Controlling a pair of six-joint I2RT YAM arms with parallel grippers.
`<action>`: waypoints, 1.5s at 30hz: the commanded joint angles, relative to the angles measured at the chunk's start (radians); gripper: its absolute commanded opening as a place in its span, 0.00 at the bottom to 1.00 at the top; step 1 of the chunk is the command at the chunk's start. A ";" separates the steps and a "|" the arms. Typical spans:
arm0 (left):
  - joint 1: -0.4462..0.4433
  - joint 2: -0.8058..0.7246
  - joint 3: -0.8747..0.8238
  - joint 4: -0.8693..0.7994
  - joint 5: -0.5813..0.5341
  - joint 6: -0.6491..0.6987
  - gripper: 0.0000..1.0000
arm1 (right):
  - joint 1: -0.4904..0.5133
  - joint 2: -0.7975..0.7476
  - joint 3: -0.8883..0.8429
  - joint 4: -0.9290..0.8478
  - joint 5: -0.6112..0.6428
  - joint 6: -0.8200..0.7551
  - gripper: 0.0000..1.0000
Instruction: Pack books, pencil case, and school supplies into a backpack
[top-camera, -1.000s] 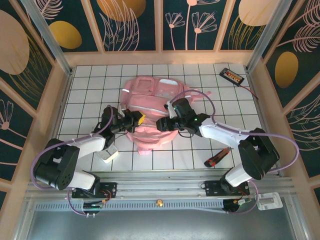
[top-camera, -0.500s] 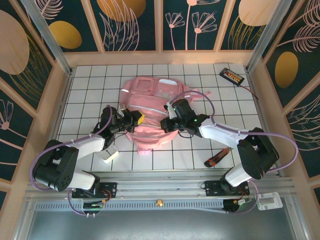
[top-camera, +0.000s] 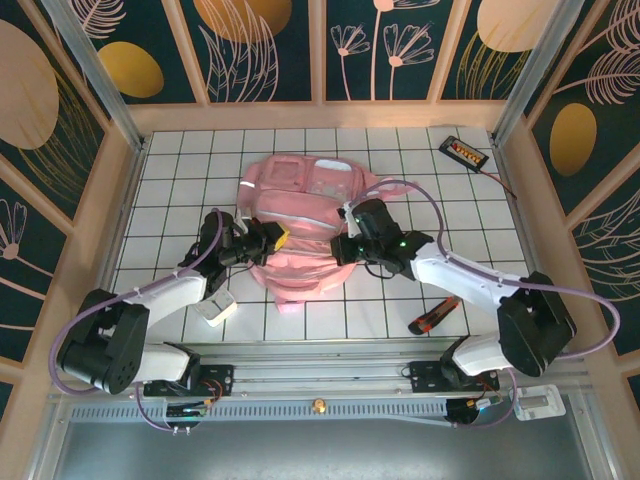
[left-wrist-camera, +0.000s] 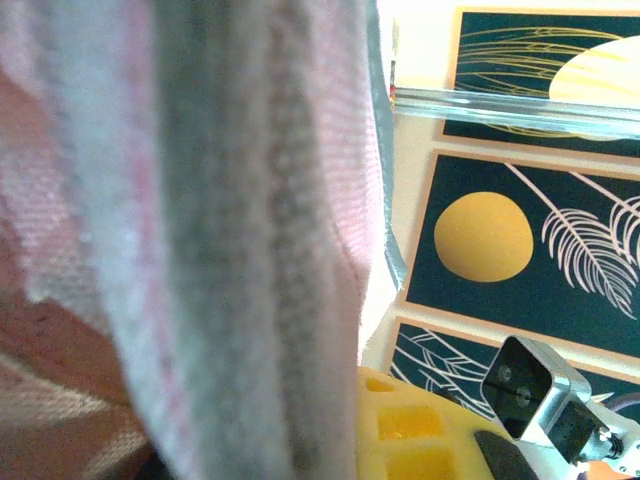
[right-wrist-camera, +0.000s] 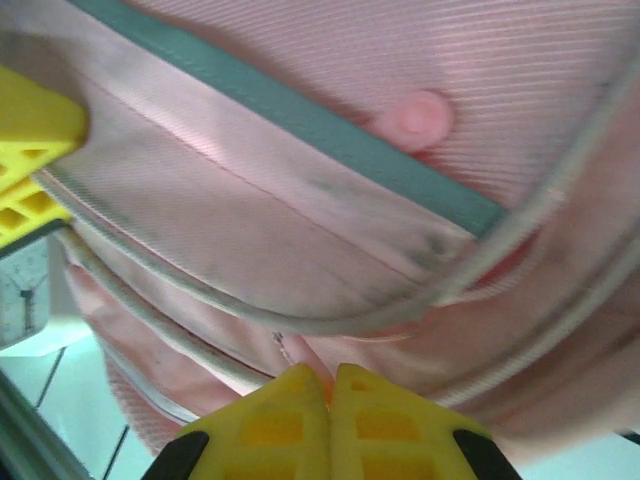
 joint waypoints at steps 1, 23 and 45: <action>0.033 -0.056 0.049 -0.025 -0.003 0.056 0.00 | -0.017 -0.051 0.011 -0.218 0.262 0.032 0.00; 0.034 -0.027 0.047 0.015 0.044 0.055 0.00 | -0.071 -0.044 -0.020 0.044 -0.034 -0.147 0.59; 0.041 -0.017 0.039 0.051 0.080 0.016 0.00 | -0.067 0.173 0.025 0.072 -0.039 -0.303 0.51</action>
